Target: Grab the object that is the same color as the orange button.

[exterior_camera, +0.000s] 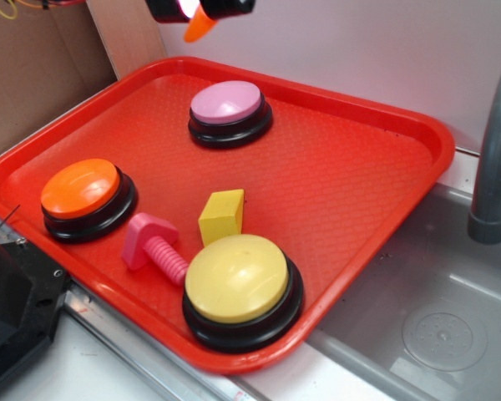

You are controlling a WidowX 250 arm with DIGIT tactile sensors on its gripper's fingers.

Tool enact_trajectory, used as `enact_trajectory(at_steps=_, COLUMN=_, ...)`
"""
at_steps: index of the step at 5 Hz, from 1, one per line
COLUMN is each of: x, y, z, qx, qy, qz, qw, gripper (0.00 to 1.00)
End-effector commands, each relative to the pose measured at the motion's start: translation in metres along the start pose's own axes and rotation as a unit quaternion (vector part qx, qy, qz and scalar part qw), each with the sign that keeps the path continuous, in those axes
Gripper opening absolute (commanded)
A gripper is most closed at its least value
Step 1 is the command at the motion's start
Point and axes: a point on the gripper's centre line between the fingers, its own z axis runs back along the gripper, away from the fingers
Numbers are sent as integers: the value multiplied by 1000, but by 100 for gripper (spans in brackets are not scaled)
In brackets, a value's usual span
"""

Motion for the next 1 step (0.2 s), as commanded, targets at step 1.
enact_trajectory(at_steps=1, x=8, y=7, z=2, qx=18, qy=-14, qz=1, qw=1000, gripper=0)
